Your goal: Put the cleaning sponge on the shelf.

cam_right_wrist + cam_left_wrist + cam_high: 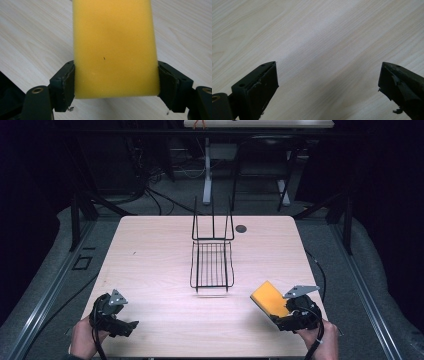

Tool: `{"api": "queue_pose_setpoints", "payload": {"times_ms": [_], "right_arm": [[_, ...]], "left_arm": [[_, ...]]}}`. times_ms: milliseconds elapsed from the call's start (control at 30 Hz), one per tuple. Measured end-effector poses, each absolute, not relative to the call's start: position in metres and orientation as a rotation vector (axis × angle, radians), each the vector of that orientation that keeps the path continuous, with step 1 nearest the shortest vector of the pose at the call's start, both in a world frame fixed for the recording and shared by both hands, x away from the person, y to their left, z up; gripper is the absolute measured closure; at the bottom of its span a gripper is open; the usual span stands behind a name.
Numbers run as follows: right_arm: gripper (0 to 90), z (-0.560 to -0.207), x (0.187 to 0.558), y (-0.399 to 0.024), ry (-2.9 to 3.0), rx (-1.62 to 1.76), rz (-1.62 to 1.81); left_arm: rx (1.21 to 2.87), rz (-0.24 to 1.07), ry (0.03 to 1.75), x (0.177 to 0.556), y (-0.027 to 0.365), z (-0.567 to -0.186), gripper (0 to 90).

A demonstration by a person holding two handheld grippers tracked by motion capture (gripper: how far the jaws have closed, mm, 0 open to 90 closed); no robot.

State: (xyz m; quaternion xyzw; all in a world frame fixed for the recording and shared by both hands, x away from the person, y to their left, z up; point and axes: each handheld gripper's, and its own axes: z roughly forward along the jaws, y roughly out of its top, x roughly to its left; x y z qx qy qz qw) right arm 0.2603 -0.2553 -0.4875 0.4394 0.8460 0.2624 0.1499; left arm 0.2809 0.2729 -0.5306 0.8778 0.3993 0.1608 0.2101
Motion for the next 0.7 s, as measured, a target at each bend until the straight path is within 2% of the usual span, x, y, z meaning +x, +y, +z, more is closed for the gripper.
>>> {"api": "queue_pose_setpoints", "payload": {"times_ms": [700], "right_arm": [[24.2,-0.471,0.273,-0.244,2.399,1.239,0.815]], "left_arm": [[2.443,0.446,1.111,0.281,0.272,-0.531,2.6]]}}
